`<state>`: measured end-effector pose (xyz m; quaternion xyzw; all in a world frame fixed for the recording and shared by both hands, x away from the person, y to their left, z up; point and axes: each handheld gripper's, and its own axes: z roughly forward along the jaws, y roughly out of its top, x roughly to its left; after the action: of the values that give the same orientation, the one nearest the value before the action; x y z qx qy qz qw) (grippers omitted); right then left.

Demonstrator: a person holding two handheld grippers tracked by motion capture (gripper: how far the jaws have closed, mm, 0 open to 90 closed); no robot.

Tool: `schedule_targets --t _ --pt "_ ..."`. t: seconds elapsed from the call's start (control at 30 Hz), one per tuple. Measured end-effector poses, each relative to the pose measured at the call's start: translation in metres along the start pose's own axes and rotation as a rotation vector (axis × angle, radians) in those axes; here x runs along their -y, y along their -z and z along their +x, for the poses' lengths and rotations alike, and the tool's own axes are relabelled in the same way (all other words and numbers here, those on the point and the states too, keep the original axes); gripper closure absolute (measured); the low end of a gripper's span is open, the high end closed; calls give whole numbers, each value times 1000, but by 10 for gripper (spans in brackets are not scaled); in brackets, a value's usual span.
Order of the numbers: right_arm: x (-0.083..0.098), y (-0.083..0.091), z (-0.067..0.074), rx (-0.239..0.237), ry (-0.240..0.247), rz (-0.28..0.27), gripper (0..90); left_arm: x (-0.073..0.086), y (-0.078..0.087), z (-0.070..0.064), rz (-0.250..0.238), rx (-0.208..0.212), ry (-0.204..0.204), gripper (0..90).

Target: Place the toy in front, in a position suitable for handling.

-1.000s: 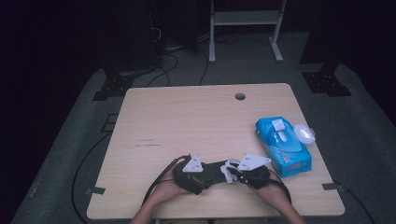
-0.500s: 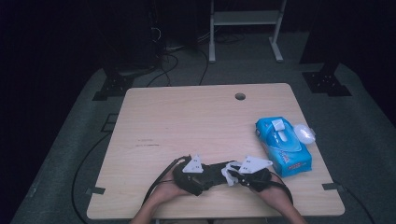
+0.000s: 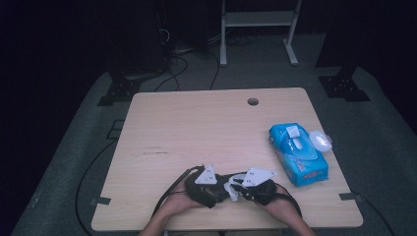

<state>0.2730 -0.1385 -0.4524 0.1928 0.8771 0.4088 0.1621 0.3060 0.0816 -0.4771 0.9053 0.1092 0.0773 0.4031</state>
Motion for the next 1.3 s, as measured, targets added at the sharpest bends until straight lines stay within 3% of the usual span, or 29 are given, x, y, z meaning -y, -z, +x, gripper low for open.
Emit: schedule_targets --t 0.07,0.13,0.2,0.23,0.33,0.4,0.5,0.6,0.7,0.87,1.07,1.13,1.3 --pt "-5 -7 5 -53 -13 -12 808 -1 -1 -1 4 -4 -6 238" --pt "-10 -15 12 -71 17 -3 807 -2 0 -3 23 -17 -36 238" --pt "-13 -17 14 -71 51 10 808 -1 1 -3 17 -14 -26 238" --pt "-13 -16 11 -62 44 13 808 0 1 -3 13 -13 -25 238" --pt "-8 -5 -7 -9 -36 8 810 0 2 -4 -3 -9 -16 238" --pt "-7 -5 -10 -19 -62 -1 810 -2 1 -5 -3 -8 -22 238" --pt "-14 -15 0 -76 -51 -4 809 -4 -3 -8 14 -6 -45 238" --pt "-23 -28 13 -121 -8 12 809 -5 -4 -11 15 -4 -48 238" --pt "-27 -29 13 -101 31 28 810 -4 -3 -10 14 -2 -43 239" --pt "-18 -15 -8 -6 -54 14 811 -5 -3 -9 16 -2 -45 238" --pt "-24 -23 4 6 -14 11 811 -2 -1 -9 17 -12 -41 238" --pt "-22 -21 -1 7 -39 7 811 -2 -1 -8 13 -13 -38 238" --pt "-12 -9 -16 71 -120 -1 811 -3 -2 -8 11 -11 -31 238"
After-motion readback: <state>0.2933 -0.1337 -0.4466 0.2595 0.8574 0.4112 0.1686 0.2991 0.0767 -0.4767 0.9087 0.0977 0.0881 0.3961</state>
